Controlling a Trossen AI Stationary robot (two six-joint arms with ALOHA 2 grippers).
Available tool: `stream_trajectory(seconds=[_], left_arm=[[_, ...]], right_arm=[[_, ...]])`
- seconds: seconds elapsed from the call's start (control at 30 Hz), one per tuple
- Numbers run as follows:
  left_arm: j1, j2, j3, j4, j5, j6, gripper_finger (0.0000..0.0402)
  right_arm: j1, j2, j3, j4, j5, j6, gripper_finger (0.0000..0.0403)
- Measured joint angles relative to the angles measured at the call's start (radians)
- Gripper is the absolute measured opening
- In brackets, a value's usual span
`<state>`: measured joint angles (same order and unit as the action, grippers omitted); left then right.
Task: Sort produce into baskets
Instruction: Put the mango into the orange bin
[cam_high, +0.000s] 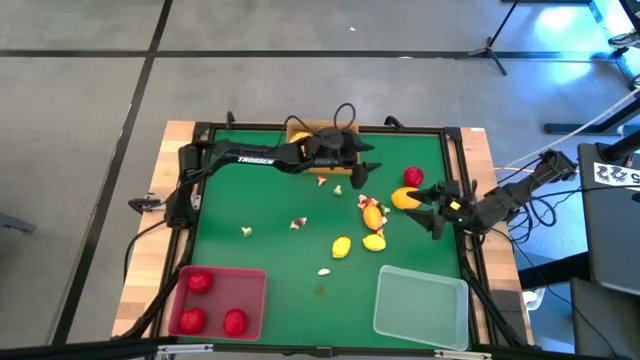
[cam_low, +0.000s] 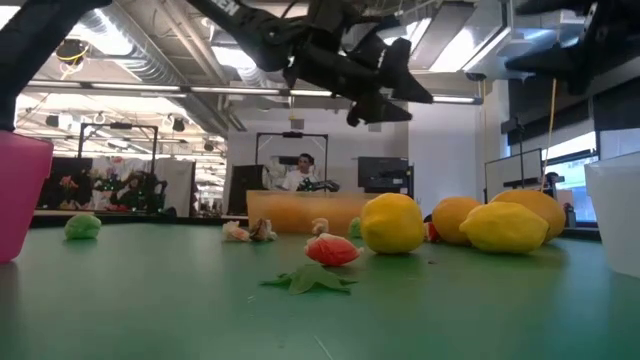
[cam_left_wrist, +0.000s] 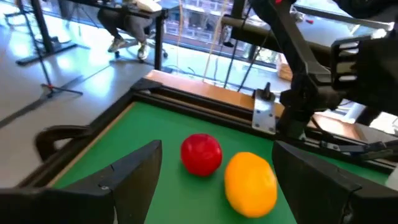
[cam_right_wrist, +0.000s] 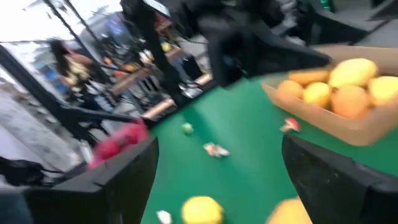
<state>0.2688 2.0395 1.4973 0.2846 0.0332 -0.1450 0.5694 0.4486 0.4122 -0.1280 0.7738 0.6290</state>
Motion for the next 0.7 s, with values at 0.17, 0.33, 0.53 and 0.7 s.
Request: stream_trajectory(seconds=[0.17, 0.33, 0.53, 0.7], left_arm=[[-0.017, 0.031, 0.046, -0.013, 0.032, 0.034, 0.0301], [-0.041, 0.06, 0.085, -0.017, 0.037, 0.069, 0.0301], [-0.053, 0.149, 0.189, -0.016, 0.037, 0.066, 0.0301], [-0.055, 0.239, 0.29, -0.032, 0.055, 0.018, 0.0301]], right_arm=[[0.0, -0.044, 0.0, 0.102, -0.058, -0.066, 0.0337], [0.0, -0.09, 0.0, 0.145, -0.087, -0.109, 0.0337], [0.0, -0.107, 0.0, 0.175, -0.099, -0.137, 0.0337], [0.0, -0.107, 0.0, 0.185, -0.105, -0.141, 0.0337]])
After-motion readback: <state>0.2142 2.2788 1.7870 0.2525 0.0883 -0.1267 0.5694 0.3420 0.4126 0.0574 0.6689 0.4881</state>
